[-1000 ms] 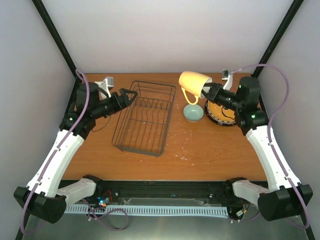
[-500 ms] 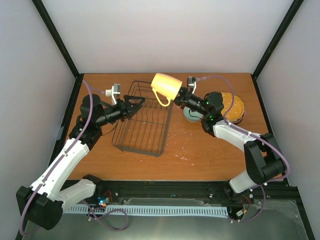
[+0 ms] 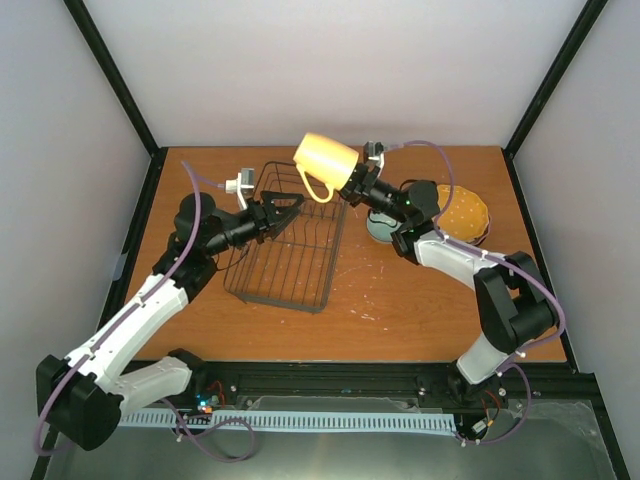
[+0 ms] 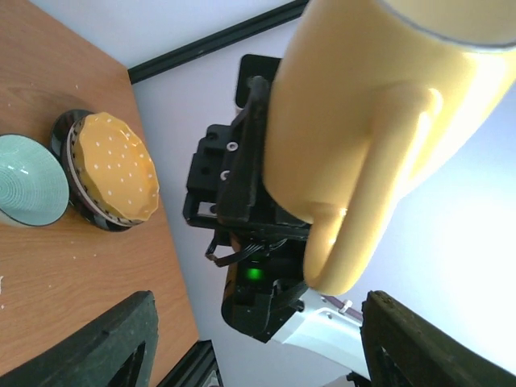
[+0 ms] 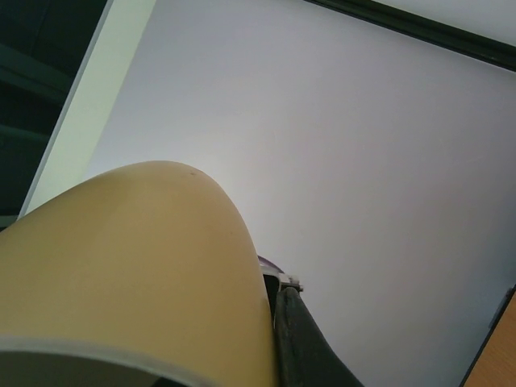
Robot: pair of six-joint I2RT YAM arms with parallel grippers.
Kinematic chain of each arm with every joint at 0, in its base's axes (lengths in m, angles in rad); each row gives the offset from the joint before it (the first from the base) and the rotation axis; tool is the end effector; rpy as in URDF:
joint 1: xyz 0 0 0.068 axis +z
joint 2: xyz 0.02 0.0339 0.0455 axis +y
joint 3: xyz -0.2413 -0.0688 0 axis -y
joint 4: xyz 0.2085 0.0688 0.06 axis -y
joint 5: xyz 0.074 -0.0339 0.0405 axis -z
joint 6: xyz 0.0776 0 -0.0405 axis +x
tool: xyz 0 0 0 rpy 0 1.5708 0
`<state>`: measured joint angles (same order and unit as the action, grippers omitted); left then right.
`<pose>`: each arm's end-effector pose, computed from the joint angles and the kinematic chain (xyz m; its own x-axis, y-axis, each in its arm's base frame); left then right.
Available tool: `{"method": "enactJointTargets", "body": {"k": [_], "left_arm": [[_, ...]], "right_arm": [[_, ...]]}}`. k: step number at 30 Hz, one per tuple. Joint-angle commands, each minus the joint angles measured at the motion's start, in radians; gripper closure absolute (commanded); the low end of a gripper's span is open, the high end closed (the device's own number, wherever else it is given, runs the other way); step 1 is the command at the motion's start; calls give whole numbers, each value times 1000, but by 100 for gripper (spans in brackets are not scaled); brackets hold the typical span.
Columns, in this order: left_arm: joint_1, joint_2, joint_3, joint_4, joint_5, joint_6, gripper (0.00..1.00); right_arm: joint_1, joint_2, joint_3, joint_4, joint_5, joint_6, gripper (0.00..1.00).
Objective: Load the mixed dishes into the dish rack
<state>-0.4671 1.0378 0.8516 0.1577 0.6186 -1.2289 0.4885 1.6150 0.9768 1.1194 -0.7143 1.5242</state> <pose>0.2035 -0.1530 0.3378 -0.8418 -0.4351 -0.3196 0.2726 0.1685 -0.9473 0.2865 0.2098 0.3399 -0.8474 0.4043 -0.3442 -0.4487 -0.1986 0.8714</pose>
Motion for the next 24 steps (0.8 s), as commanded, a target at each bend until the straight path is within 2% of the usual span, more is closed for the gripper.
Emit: {"method": "enactJointTargets", "body": {"k": [1, 4, 15, 19, 23, 24], "left_arm": [[-10, -36, 2, 59, -46, -23, 31], [-11, -58, -17, 80, -59, -36, 35], [-15, -15, -13, 113, -86, -21, 33], [-15, 19, 15, 110, -74, 6, 52], [-14, 15, 18, 104, -91, 21, 56], [-15, 13, 19, 100, -97, 26, 59]], "right_arm": [[31, 17, 71, 65, -15, -11, 97], [38, 12, 71, 0, -19, -52, 97], [88, 57, 143, -61, -44, -78, 97], [106, 78, 160, -60, -41, -72, 97], [121, 93, 167, -63, -49, -71, 97], [125, 96, 166, -64, -50, -72, 97]]}}
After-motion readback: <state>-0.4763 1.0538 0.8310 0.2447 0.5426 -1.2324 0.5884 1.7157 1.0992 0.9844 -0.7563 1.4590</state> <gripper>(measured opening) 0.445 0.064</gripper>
